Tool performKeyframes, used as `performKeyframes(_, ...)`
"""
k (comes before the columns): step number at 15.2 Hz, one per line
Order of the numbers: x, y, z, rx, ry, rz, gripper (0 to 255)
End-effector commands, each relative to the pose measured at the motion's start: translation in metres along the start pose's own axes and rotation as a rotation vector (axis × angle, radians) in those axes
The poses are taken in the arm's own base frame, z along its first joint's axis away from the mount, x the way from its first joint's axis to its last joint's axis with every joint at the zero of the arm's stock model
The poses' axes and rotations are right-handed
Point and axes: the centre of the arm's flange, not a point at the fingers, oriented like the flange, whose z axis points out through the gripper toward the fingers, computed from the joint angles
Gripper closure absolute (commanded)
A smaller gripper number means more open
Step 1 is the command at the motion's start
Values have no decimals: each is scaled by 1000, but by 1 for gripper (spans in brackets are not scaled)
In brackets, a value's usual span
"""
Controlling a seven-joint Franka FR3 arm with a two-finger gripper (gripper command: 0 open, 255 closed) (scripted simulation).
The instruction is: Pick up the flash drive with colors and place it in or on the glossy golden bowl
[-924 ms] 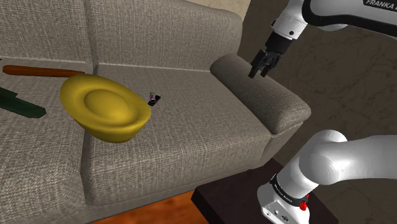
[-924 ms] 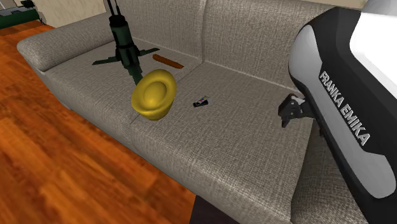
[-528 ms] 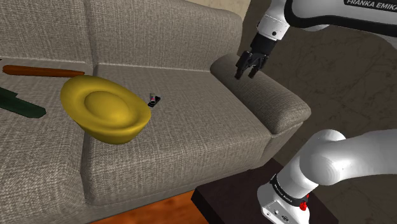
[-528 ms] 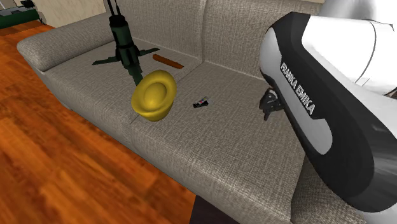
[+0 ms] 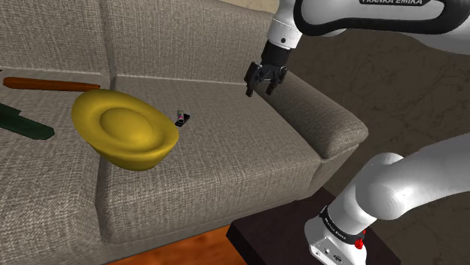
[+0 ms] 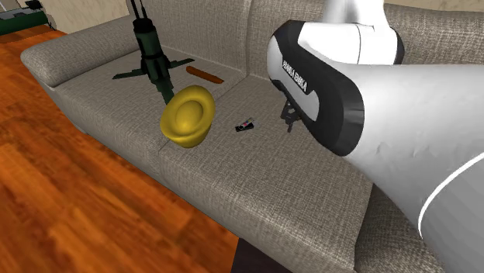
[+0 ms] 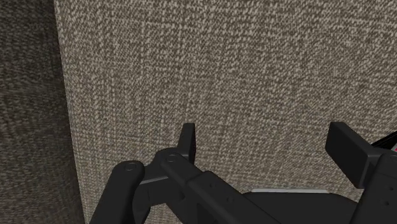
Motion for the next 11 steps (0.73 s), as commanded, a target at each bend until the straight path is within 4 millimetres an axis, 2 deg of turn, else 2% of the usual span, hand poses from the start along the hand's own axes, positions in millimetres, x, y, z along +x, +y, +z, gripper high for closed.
performKeyframes(1,14,-22,11,-2,-9,12,0)
performKeyframes(11,82,-130,60,-14,-51,68,0)
